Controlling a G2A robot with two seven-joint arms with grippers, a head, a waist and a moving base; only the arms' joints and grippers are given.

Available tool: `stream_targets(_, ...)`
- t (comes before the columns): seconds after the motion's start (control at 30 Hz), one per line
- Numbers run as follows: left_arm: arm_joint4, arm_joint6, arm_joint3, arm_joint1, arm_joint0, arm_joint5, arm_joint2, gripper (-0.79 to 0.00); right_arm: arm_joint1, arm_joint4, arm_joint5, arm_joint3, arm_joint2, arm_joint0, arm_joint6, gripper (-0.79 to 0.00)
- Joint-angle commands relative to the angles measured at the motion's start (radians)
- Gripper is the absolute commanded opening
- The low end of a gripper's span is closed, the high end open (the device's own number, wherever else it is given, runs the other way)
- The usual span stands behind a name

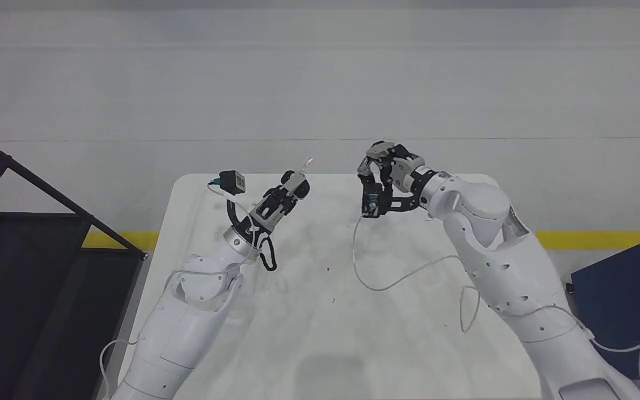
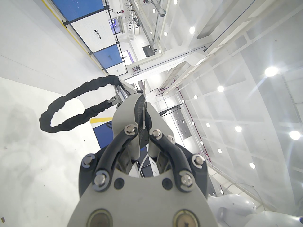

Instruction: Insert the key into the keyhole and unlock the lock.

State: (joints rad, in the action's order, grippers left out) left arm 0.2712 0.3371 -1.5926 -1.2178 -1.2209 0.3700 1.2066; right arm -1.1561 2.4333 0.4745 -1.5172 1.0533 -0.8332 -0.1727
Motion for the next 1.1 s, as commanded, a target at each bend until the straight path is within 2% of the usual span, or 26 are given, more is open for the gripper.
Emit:
stream_targets(0.0,0.0,0.0,0.0,0.0,0.0,0.0,0.0,-0.785,-0.002,-0.029,0.029,-0.035,0.001,-0.017,0.038,-0.785)
stream_targets(0.63,0.0,0.0,0.0,0.0,0.0,0.0,0.0,-0.785,-0.003,-0.054,0.043,-0.063,0.003,-0.032,0.052,-0.785)
stream_targets(1.07,0.0,0.0,0.0,0.0,0.0,0.0,0.0,-0.785,-0.01,0.04,-0.051,-0.115,-0.022,-0.059,0.154,-0.785)
